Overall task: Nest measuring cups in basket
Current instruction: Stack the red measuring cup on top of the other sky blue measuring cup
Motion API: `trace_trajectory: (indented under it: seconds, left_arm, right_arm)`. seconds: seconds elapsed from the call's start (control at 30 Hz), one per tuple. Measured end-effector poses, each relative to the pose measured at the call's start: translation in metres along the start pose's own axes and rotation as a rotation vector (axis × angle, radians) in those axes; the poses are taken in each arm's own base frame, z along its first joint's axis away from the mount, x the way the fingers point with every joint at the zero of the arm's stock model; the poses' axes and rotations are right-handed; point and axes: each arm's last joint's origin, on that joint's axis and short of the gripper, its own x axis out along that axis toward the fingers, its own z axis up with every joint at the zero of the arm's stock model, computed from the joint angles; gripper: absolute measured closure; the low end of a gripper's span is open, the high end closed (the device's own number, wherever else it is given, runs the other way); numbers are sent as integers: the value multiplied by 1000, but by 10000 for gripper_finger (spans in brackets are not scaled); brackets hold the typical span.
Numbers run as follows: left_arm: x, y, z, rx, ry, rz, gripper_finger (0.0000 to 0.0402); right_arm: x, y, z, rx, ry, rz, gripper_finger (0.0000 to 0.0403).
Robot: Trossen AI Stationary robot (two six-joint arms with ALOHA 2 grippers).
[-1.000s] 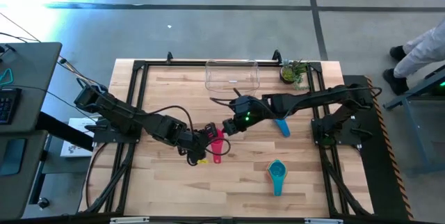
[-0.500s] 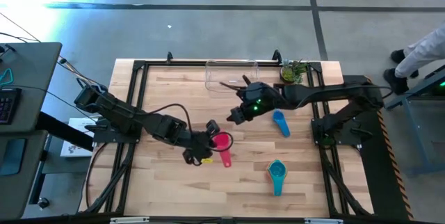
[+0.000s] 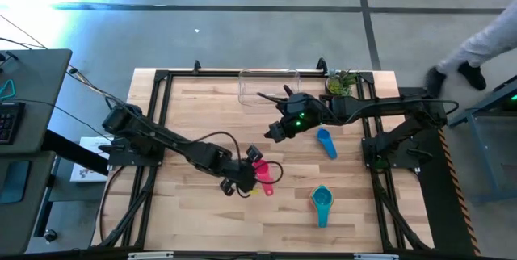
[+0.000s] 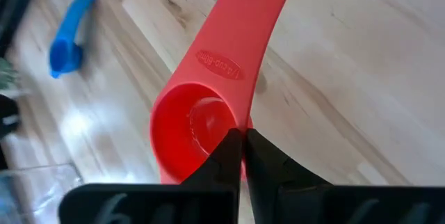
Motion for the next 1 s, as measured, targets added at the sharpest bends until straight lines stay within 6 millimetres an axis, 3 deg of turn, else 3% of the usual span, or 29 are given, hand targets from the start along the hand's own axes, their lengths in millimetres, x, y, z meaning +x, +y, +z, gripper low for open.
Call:
trace_trajectory:
  seconds: [0.53, 1.0]
  left_arm:
    - [44, -15, -1, -62, 22, -87, 396]
    - [47, -15, 0, -65, 6, -96, 394]
  right_arm:
    - [0, -2, -1, -3, 12, -20, 391]
    - [0, -2, -2, -3, 15, -25, 391]
